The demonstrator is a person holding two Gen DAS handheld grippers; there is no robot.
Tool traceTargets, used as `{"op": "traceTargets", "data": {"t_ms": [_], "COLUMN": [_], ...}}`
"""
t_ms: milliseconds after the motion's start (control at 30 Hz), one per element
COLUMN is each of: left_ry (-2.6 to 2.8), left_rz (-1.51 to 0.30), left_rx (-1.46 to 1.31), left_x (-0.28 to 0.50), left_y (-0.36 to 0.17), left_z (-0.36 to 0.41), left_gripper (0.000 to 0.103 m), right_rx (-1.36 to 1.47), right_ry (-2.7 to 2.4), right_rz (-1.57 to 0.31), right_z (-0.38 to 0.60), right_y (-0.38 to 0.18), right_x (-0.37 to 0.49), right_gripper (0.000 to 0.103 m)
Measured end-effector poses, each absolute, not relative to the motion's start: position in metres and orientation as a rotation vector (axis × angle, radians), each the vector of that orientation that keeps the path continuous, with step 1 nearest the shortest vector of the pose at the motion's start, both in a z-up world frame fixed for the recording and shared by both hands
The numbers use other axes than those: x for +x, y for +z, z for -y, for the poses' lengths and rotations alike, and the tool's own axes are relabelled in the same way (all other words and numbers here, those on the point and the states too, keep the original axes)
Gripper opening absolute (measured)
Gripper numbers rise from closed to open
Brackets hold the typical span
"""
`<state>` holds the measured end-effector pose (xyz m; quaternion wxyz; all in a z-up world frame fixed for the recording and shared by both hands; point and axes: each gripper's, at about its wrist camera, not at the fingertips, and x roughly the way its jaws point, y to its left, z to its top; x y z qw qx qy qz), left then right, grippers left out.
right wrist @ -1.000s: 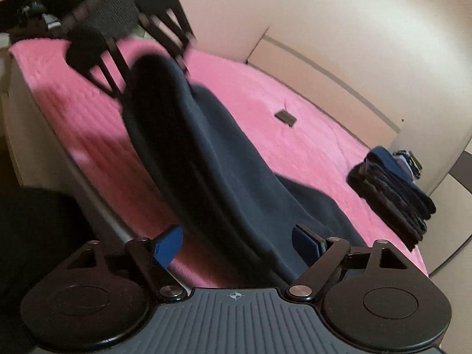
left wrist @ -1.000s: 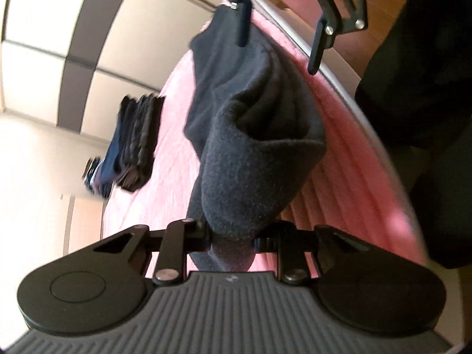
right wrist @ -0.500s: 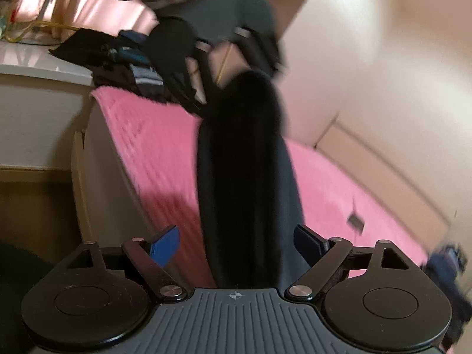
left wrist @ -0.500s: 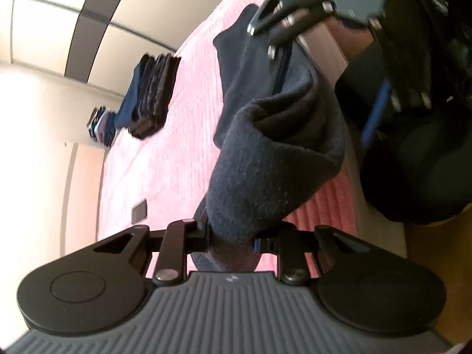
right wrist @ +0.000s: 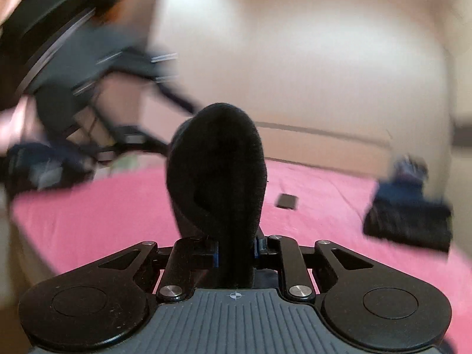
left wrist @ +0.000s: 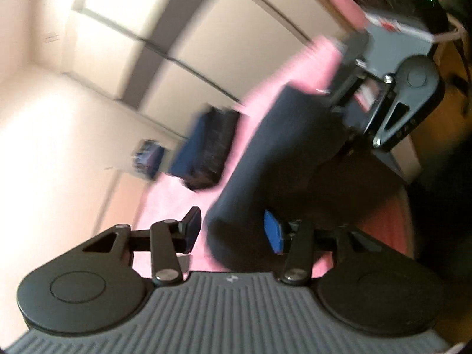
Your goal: Fold clothes
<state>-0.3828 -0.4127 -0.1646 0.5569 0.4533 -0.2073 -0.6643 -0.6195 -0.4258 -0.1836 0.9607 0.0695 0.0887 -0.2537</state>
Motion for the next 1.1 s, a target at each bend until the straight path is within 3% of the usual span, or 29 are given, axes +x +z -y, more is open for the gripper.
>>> {"op": "traceTargets", "data": {"t_ms": [200,300,467,600,667,700,833,1000,1100], "left_ry": [-1.626,-1.672,-1.756,-1.794,-1.811,-1.815,-1.830,-1.828,-1.829], "left_rz": [0.335,0.257,0.167,0.095,0.063,0.053,0.030,0.020,0.002], "left_rx": [1.017,1.029,1.067,1.049,1.031,1.022,1.002,1.011,1.011], "left_x": [-0.392,-0.400,-0.420,-0.429,-0.432,-0.433,-0.433,-0.434,-0.433], "left_y": [-0.190,-0.211,-0.253,-0.277,-0.282,-0.285,-0.288,-0.292,-0.295], "left_z": [0.447,0.466,0.514,0.514,0.513,0.515,0.519,0.519,0.521], "left_gripper": [0.044,0.043,0.043,0.043,0.043,0.043,0.043,0.043,0.043], "right_rx": [0.693,0.975,1.013,1.129,1.158,1.155,1.041,1.155,1.169], "right_ry": [-0.804,-0.884,-0.851,-0.855,-0.845,-0.829,-0.708,-0.877,-0.884], "right_rz": [-0.069,-0.067,0.040,0.127,0.125,0.118,0.180,0.047,0.065], "right_z": [0.532,0.559,0.557,0.570,0.582,0.587,0.593,0.597,0.588], "right_y": [-0.259,-0.303,-0.305,-0.313,-0.308,-0.301,-0.273,-0.307,-0.314], "right_x": [-0.709,-0.743,-0.770,-0.784,-0.787,-0.785,-0.775,-0.788,-0.801], "right_gripper": [0.019,0.028,0.037,0.037,0.034,0.025,0.023,0.024,0.032]}}
